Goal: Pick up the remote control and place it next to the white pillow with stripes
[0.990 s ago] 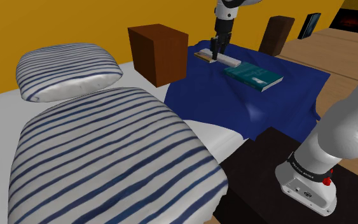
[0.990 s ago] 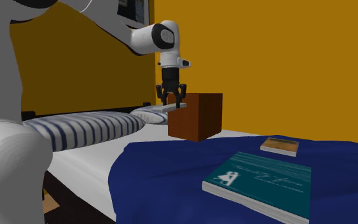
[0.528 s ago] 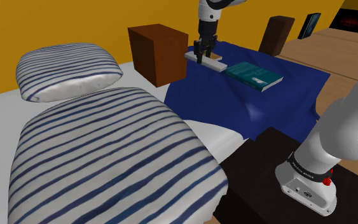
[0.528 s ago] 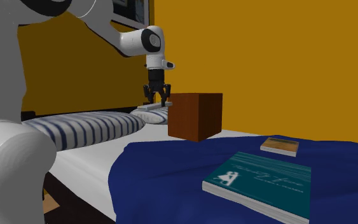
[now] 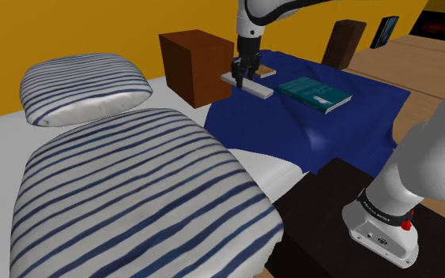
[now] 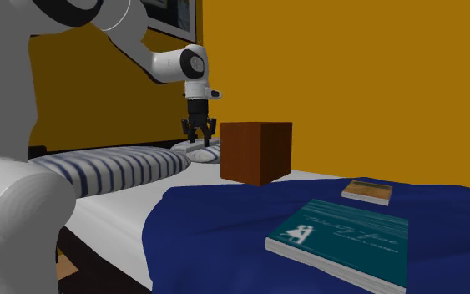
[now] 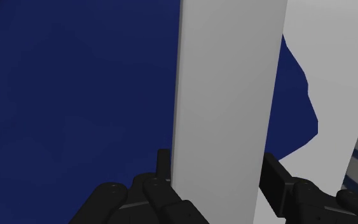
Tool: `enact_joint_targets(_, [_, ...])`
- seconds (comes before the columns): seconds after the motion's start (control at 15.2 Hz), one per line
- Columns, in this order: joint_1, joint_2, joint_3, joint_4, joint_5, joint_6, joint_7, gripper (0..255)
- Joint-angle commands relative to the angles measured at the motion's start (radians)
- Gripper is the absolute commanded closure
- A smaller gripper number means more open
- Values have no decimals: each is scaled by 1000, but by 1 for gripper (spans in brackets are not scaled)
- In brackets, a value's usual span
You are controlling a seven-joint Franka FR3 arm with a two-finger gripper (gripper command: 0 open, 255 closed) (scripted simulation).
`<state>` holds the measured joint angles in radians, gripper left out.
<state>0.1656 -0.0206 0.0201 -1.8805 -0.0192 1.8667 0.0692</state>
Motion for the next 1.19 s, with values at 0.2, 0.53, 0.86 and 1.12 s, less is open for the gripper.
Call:
enact_joint_targets(0.2, [0, 10, 0, -55, -1, 66, 1, 255])
enact_joint_targets(0.53, [0, 24, 0, -106, -1, 131, 3, 255])
enact_joint_targets(0.86, [0, 44, 0, -152, -3, 196, 4, 255])
enact_joint_targets(1.12, [0, 63, 0, -184, -4, 248, 6, 255])
